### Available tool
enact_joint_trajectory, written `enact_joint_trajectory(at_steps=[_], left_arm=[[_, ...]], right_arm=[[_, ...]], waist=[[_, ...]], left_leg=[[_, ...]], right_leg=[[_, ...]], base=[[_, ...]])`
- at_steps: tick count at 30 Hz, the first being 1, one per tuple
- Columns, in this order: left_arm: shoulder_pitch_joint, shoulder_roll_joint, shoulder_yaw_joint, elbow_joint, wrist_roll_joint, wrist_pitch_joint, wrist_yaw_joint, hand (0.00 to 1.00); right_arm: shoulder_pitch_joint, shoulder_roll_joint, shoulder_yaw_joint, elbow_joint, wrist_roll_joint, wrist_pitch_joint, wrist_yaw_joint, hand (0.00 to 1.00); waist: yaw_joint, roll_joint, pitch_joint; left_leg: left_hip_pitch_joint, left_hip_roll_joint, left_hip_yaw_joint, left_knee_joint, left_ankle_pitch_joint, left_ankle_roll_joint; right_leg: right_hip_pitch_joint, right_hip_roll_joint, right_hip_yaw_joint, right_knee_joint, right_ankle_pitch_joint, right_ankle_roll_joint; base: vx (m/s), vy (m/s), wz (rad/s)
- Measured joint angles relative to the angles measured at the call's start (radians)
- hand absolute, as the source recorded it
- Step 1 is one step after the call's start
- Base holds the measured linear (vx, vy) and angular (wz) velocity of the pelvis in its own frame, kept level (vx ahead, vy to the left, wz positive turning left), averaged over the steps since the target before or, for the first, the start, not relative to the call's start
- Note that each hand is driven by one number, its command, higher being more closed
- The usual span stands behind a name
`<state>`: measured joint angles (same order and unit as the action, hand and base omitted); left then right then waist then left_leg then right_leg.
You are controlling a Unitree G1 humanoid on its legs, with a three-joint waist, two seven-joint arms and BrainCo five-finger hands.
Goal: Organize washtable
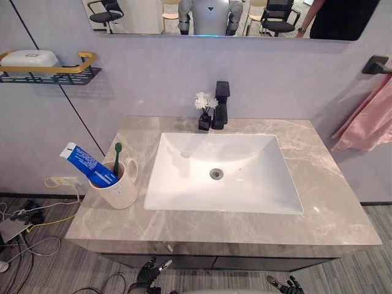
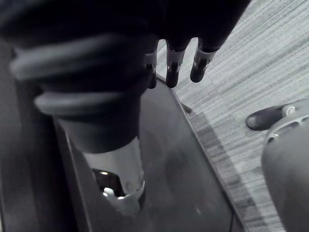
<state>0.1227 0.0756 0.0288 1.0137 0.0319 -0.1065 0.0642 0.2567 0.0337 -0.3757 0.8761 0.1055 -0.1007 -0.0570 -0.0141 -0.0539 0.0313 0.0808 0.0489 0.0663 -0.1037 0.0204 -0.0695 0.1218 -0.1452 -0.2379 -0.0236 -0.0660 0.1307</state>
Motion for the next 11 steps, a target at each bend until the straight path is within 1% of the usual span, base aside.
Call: enact_joint_trajectory(at_steps=[3,5,7,11], left_arm=[[-0.019,0.008,-0.017,0.017,0.001,0.0,0.0,0.0],[-0.023,0.016,-0.018,0.018,0.014,-0.001,0.0,0.0],[-0.025,0.019,-0.018,0.019,0.023,-0.008,0.002,0.0],[-0.027,0.018,-0.017,0.018,0.05,-0.012,0.005,0.0]], right_arm=[[-0.016,-0.008,0.009,0.039,-0.005,0.001,0.013,0.0],[-0.025,-0.018,0.037,0.059,-0.007,0.0,0.012,0.0],[-0.038,-0.02,0.041,0.086,-0.014,-0.001,0.008,0.0],[-0.058,-0.025,0.043,0.093,-0.044,0.0,-0.006,0.0]], waist=[[0.0,-0.003,0.021],[0.0,-0.002,0.026],[0.0,-0.007,0.03],[-0.001,-0.003,0.036]], left_leg=[[0.001,-0.001,-0.012,0.0,0.0,0.0],[0.003,-0.002,-0.019,0.0,0.0,0.0],[0.0,-0.005,-0.037,0.0,0.0,0.001],[-0.001,-0.015,-0.039,0.0,-0.001,0.002]], right_leg=[[0.008,0.0,-0.009,-0.001,-0.001,0.001],[0.012,0.0,-0.013,-0.001,-0.004,0.005],[0.015,-0.003,-0.024,0.0,-0.009,0.009],[0.021,-0.012,-0.036,0.0,-0.011,0.012]], base=[[-0.02,-0.01,0.09],[-0.01,-0.013,0.09],[0.0,-0.016,0.14],[0.01,-0.001,0.09]])
